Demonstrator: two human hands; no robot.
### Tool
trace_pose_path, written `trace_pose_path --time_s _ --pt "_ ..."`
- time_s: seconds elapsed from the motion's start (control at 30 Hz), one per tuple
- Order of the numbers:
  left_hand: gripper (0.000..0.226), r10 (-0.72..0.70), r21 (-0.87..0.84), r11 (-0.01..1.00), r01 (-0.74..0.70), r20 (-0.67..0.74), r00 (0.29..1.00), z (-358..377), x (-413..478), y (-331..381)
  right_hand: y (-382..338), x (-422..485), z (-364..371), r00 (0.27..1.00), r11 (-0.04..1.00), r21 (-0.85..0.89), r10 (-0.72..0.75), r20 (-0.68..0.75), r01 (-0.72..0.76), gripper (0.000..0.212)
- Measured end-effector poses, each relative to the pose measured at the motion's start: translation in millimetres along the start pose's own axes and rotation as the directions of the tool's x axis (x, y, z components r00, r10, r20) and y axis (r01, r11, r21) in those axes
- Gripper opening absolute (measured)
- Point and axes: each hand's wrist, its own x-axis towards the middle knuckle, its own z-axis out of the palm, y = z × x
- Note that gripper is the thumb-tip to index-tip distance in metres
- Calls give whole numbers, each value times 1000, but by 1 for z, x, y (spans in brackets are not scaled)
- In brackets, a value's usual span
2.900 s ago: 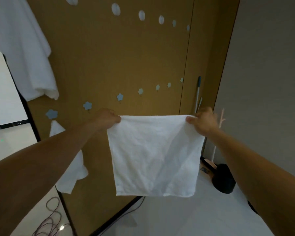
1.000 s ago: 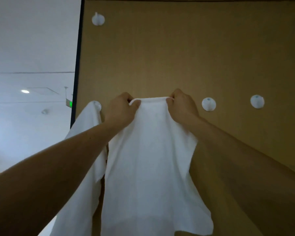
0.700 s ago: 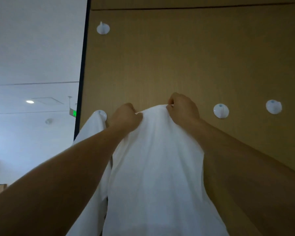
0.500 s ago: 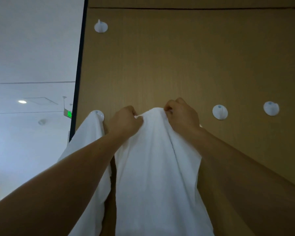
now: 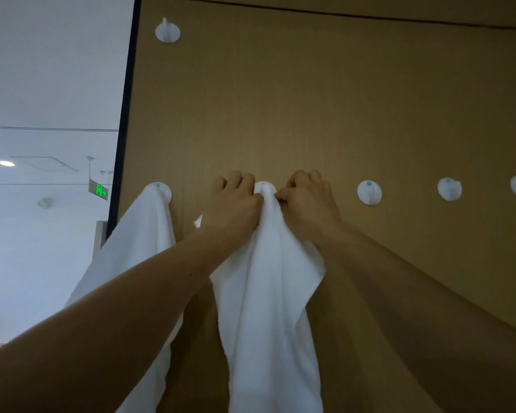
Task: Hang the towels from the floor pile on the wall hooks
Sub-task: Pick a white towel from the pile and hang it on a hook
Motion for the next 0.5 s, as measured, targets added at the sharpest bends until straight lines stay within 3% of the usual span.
trace_pose_path --time_s 0.07,0.1,0.17,0.27,0.37,0.43,0.5 --pt "25 48 2 999 -49 134 990 -8 8 1 -5 0 -3 994 992 115 41 97 -52 27" --pt "23 43 -102 995 -21 217 975 -13 11 3 -8 0 -5 986 968 226 75 148 -107 34" --pt "9 34 -366 925 101 344 938 -23 16 2 -13 -1 -6 970 913 363 112 215 -186 38" --pt "31 0 -561 777 285 453 892 -26 15 -1 -12 -4 -3 959 898 390 102 265 -204 22" --pt "23 -100 -638 655 405 459 883 -21 3 4 -11 -7 -1 949 879 415 115 295 -235 12" --pt "42 -209 -608 628 485 468 858 -18 -4 11 -15 -12 0 949 862 438 136 286 -256 14" --pt "48 -292 -629 563 536 456 841 -16 -6 19 -19 -16 1 939 778 541 183 293 -320 15"
